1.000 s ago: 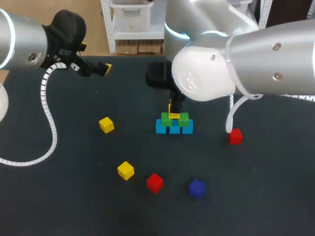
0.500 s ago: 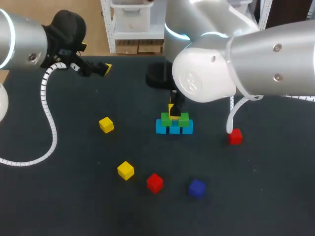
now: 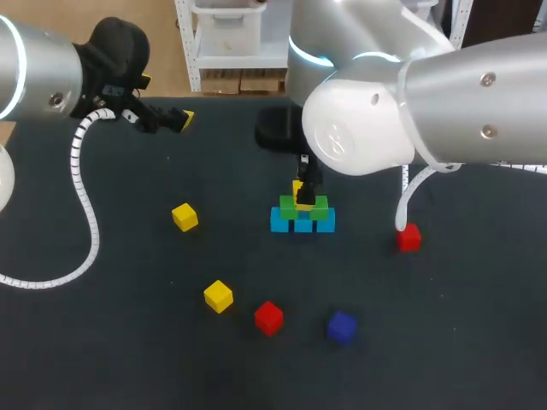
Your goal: Place the blue cubes, place green cubes on the blue cubes, place the yellow cubes on the green cubes, then place the red cubes on the yellow cubes, and place purple cube on the red cubes.
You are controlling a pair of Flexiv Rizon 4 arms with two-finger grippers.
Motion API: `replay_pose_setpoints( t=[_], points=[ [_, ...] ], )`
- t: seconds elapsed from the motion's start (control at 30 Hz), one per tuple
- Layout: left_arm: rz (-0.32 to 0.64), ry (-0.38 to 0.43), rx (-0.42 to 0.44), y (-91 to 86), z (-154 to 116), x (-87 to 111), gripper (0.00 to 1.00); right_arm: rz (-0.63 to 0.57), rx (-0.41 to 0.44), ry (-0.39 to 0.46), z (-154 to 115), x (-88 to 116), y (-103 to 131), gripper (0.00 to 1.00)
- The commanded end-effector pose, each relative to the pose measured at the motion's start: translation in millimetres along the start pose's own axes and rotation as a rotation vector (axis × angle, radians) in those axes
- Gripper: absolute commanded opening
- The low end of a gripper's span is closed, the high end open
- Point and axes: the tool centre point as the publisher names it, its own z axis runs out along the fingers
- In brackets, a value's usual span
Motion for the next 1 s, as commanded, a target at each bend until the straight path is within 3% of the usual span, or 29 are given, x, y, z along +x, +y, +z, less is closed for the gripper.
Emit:
replay_pose_setpoints(
  t=[0.03, 0.1, 0.53, 0.8, 1.0],
  points=[
    [0.001, -0.004, 0.005, 1.1, 0.1, 0.9, 1.0, -0.002, -0.002, -0.001, -0.4, 0.9, 0.0, 0.62],
    [0.001, -0.004, 0.005, 1.1, 0.1, 0.9, 1.0, -0.002, -0.004, 0.0, -0.1, 1.1, 0.0, 0.49],
    [0.001, -0.004, 0.005, 1.1, 0.1, 0.9, 1.0, -0.002, -0.006, -0.003, -2.5, 2.8, 3.2, 0.29],
    [0.001, -0.004, 0.005, 1.1, 0.1, 0.9, 1.0, -0.004, -0.005, 0.002, -2.9, 5.6, 4.7, 0.25],
    [0.001, -0.004, 0.005, 1.1, 0.1, 0.9, 1.0, -0.01, -0.009, -0.001, -3.1, 7.0, 7.4, 0.29]
  ],
)
